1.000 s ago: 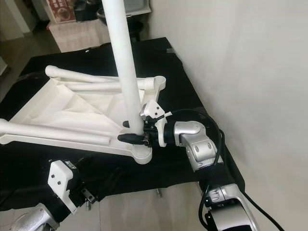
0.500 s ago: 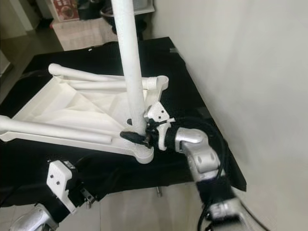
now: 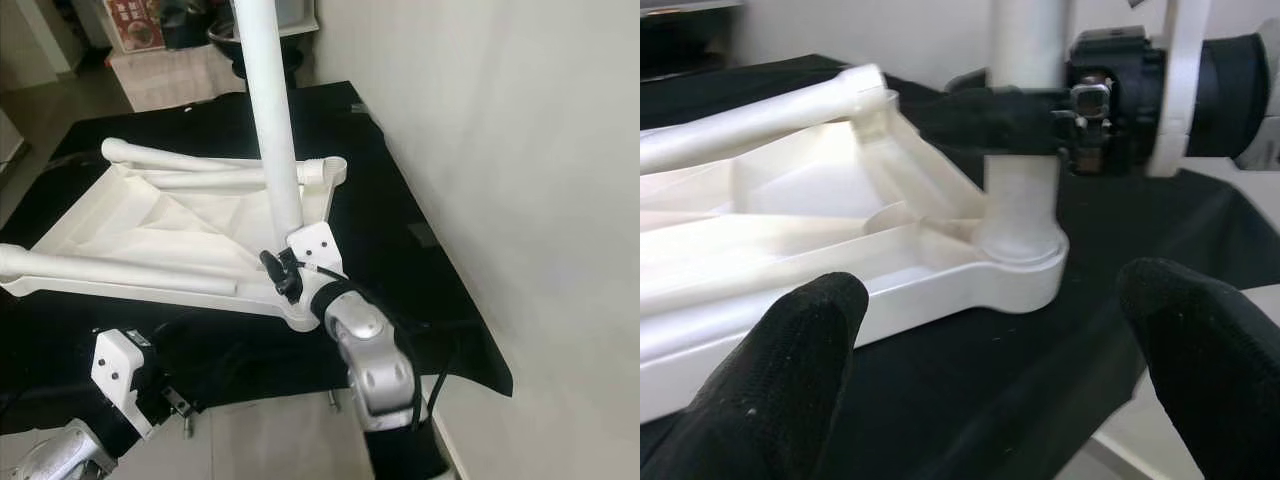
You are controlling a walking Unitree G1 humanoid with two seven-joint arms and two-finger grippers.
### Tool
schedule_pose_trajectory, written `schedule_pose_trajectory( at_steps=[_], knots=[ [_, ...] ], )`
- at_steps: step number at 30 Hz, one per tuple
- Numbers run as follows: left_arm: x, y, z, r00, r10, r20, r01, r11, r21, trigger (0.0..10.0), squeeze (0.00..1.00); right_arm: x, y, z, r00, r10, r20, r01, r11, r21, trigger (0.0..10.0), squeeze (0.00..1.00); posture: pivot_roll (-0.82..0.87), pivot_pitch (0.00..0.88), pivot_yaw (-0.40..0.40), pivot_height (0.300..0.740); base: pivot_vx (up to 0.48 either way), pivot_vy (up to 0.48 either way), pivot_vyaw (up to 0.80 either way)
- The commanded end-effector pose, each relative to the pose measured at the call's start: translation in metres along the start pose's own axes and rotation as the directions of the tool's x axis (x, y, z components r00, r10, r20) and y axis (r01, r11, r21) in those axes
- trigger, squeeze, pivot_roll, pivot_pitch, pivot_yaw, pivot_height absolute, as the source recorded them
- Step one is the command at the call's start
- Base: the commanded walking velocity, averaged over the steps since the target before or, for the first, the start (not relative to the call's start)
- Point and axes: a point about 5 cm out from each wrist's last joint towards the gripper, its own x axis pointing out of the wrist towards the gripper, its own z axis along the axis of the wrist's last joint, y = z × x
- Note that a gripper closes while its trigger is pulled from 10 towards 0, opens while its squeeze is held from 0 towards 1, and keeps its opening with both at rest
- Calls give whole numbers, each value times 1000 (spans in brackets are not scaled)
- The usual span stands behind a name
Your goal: Building children table
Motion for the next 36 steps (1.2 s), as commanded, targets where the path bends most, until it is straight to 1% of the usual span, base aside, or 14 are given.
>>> schedule_pose_trajectory(
  at_steps=[1, 4, 6, 7, 8, 11, 19, 20, 21, 22, 23, 27, 33, 36],
  knots=[
    [-3, 4, -4, 999, 23, -28, -23, 1000, 10, 10000, 0, 2, 1, -10, 998, 28, -50, -25, 999, 46, 10000, 1000, -116, 114, 86, 740, 0, 0, 0],
    [-2, 3, -4, 999, 18, -30, -18, 1000, 11, 10000, 0, 6, -2, -1, 995, 103, -4, -103, 994, 39, 10000, 1000, -113, 112, 85, 740, 0, 0, 0],
    [-2, 2, -4, 999, 12, -31, -11, 1000, 12, 10000, 0, 7, -3, 9, 961, 276, 32, -276, 961, -2, 10000, 1000, -106, 115, 84, 740, 0, 0, 0],
    [-2, 2, -4, 999, 12, -31, -11, 1000, 12, 10000, 0, 7, -3, 9, 961, 276, 32, -276, 961, -2, 10000, 1000, -106, 115, 84, 740, 0, 0, 0],
    [-2, 2, -4, 1000, 6, -31, -6, 1000, 12, 10000, 0, 6, -4, 12, 896, 444, 14, -441, 893, -93, 10000, 27, -102, 119, 83, 740, 0, 0, 0],
    [-3, 1, -3, 1000, 4, -31, -4, 1000, 12, 10000, 0, 6, -6, 10, 833, 553, -31, -551, 822, -144, 10000, 0, -97, 121, 82, 740, 0, 0, 0],
    [-4, -3, -3, 999, 5, -33, -5, 1000, 10, 10000, 0, 18, -10, 14, 770, 637, -43, -636, 760, -135, 10000, 0, -63, 122, 66, 740, 0, 0, 0],
    [-4, -4, -4, 999, 7, -34, -7, 1000, 8, 10000, 0, 24, -10, 18, 750, 661, -18, -658, 744, -115, 5098, 0, -59, 119, 64, 740, 0, 0, 0],
    [-4, -4, -4, 999, 8, -33, -8, 1000, 7, 10000, 0, 26, -11, 20, 742, 670, -3, -667, 738, -105, 1647, 0, -59, 119, 64, 740, 0, 0, 0],
    [-4, -4, -4, 999, 8, -33, -8, 1000, 7, 10000, 0, 26, -11, 20, 742, 670, -3, -667, 738, -105, 1647, 0, -59, 119, 64, 740, 0, 0, 0],
    [-5, -5, -4, 999, 10, -33, -10, 1000, 7, 10000, 0, 26, -11, 21, 731, 683, 6, -679, 727, -103, 0, 0, -58, 118, 62, 740, 0, 0, 0],
    [-4, -5, -4, 999, 10, -32, -10, 1000, 4, 10000, 0, 24, -13, 22, 694, 720, 19, -715, 692, -101, 0, 0, -61, 118, 60, 740, 0, 0, 0],
    [-3, -6, -4, 1000, 6, -30, -6, 1000, -1, 10000, 0, 22, -17, 17, 692, 722, 15, -717, 690, -95, 0, 0, -72, 118, 58, 740, 0, 0, 0],
    [-3, -6, -4, 1000, 4, -25, -4, 1000, -7, 10000, 0, 14, -23, 7, 751, 660, 7, -657, 749, -88, 0, 0, -87, 123, 54, 740, 0, 0, 0]
  ],
)
